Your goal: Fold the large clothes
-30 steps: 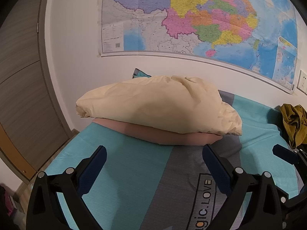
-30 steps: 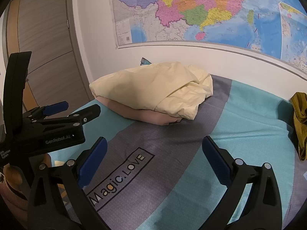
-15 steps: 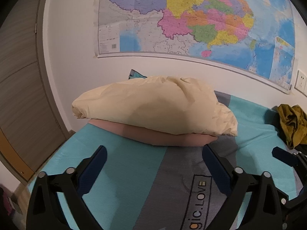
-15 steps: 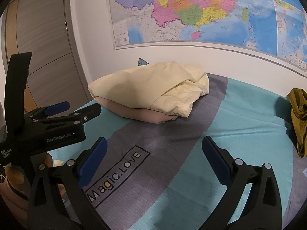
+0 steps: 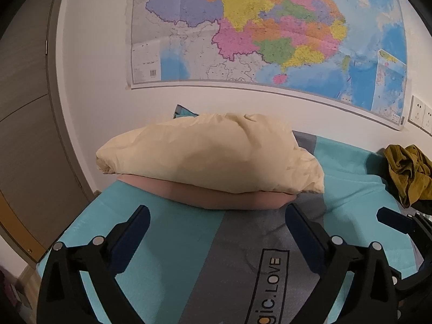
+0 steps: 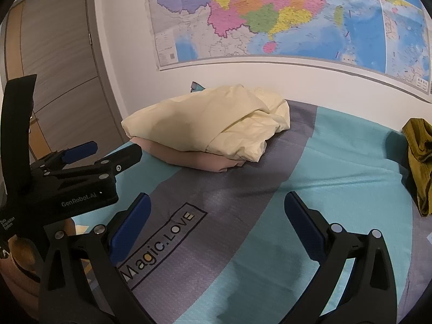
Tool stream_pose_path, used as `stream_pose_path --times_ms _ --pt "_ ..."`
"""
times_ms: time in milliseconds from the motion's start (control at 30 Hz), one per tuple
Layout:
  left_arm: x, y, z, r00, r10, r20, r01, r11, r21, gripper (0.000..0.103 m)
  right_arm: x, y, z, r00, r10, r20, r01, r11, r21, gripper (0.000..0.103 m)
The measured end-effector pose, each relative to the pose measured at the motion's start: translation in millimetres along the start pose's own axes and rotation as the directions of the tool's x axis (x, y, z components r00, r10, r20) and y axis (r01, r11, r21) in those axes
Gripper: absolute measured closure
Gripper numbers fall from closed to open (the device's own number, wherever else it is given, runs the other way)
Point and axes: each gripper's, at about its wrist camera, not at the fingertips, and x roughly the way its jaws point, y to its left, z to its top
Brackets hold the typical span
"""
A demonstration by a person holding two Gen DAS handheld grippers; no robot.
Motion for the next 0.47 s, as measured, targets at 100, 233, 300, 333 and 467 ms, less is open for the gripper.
stream_pose_path --times_ms 100,233,300,333,467 --pt "0.0 0.3 -0.7 0.999 0.026 0.019 -0.026 1.0 0.005 0.006 0.1 0.4 -0.4 1.0 0.001 -0.001 -0.001 1.0 -0.001 0.006" --pt "-1.7 -0.9 -2.2 1.0 0.003 0.026 -0.004 1.0 0.017 0.006 0.2 1.2 -0.9 1.0 0.006 -0.003 -0.006 1.0 -0.004 0.006" --pt "-1.9 -2.7 -2.8 1.0 0.011 0.018 -0.011 1.0 0.016 0.006 -0.2 1.7 -0.9 1.0 0.007 0.0 -0.007 1.0 -0.001 0.006" --pt "-1.3 -2.7 -2.8 1.0 0.008 0.014 -0.008 1.0 0.012 0.006 0.0 1.9 -0.9 1.0 0.006 0.0 -0.006 1.0 -0.001 0.006" --pt "3.7 -1.5 -3.7 1.0 -0.014 -0.016 0.014 1.0 -0.009 0.006 -2.2 0.6 -1.9 1.0 -0.003 0.006 0.003 1.0 0.001 0.006"
